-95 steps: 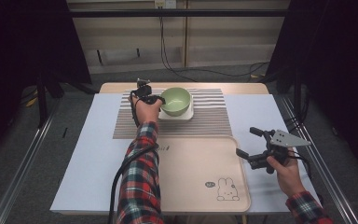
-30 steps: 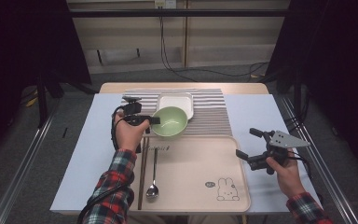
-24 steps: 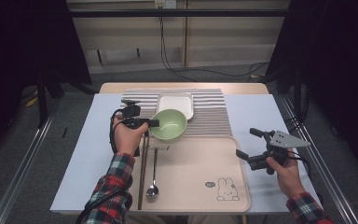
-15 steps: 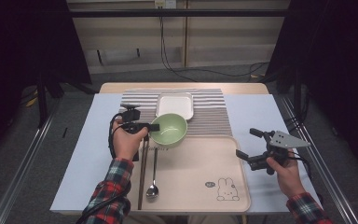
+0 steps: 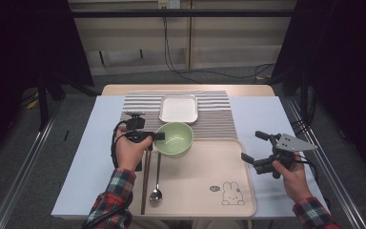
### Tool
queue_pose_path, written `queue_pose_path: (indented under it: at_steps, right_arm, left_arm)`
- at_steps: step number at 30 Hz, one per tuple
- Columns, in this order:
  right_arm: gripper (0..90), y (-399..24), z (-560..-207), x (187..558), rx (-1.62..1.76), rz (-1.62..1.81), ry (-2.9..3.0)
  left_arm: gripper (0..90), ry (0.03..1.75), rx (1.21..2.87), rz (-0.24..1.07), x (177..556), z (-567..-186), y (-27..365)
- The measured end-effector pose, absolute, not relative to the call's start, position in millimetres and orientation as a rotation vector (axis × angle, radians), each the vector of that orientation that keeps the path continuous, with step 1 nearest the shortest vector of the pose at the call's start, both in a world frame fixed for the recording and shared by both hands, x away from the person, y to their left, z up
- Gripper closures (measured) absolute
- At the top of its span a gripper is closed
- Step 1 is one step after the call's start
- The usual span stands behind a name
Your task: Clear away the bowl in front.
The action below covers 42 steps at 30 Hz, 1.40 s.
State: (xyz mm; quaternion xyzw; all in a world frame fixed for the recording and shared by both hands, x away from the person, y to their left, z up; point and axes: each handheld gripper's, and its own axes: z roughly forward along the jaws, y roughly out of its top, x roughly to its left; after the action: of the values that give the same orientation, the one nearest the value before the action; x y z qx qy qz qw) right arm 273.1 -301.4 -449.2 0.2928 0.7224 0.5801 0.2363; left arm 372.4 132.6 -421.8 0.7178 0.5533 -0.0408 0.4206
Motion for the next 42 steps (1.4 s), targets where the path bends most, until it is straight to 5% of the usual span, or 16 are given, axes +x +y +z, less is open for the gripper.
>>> queue_pose_path:
  at_steps: [42]
  right_arm:
    - [0.0,-298.2,-451.3,274.2,0.795,1.602,1.985]
  left_arm:
    - [82.1,1.347,1.87,-0.135,338.9,-439.3,122.1]
